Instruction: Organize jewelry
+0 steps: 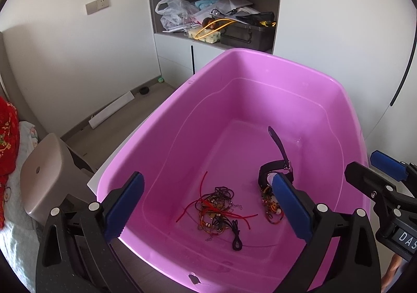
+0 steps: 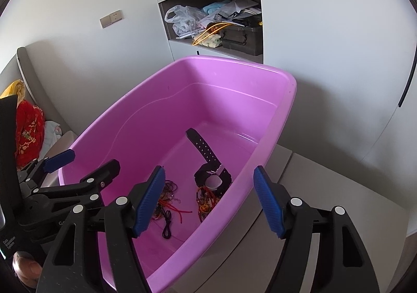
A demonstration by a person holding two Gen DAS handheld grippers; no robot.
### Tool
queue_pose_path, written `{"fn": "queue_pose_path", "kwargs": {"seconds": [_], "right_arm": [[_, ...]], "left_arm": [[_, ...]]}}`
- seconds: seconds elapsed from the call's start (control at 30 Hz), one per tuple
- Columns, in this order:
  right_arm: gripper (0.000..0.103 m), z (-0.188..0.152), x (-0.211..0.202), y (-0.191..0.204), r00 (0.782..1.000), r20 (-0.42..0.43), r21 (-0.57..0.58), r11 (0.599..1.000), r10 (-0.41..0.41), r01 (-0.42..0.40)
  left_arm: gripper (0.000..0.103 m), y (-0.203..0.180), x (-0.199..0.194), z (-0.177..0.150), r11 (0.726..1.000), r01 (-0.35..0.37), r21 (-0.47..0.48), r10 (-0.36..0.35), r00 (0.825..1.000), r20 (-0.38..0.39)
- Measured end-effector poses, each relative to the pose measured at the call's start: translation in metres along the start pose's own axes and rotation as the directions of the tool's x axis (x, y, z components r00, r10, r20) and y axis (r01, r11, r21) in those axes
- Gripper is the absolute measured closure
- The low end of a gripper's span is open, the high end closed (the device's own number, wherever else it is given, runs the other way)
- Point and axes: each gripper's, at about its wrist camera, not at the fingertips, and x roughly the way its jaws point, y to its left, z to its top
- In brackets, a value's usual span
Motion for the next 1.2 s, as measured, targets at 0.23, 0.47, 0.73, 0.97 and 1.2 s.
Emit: {"fn": "queue_pose_path", "kwargs": {"seconds": [0.23,0.47,0.73,0.97,1.2], "right_arm": [[0.035,-0.004,0.0,0.003,1.0,-0.01,0.0,1.0,-0.021,0.021],[0.034,-0.004,-0.001,0.004,0.999,-0.008,0.006,0.999,-0.052,0.052],[0.033,-0.006,-0.002,0.001,0.998,-0.015,0.014,0.998,-0.064,0.064],[0.033,-0.005,-0.001,0.003,0.996,-0.022,0.01,0.997,-0.082,0.082],[0.033,-0.006,-0.003,0.004,0.994,-0.027,0.01,0.994,-0.108,0.109]], "left_arm": [[0.006,0.0,-0.006,0.0,1.0,-0.007,-0.009,0.007,1.0,0.0],[0.006,0.0,-0.009,0.001,1.0,-0.011,-0.01,0.011,1.0,-0.002],[0.006,-0.001,-0.01,0.001,1.0,-0.013,-0.009,0.013,1.0,-0.015],[0.006,-0.003,-0.01,0.001,1.0,-0.014,-0.01,0.013,1.0,-0.018],[0.006,-0.003,-0.01,0.001,1.0,-0.013,-0.009,0.013,1.0,-0.021]]}}
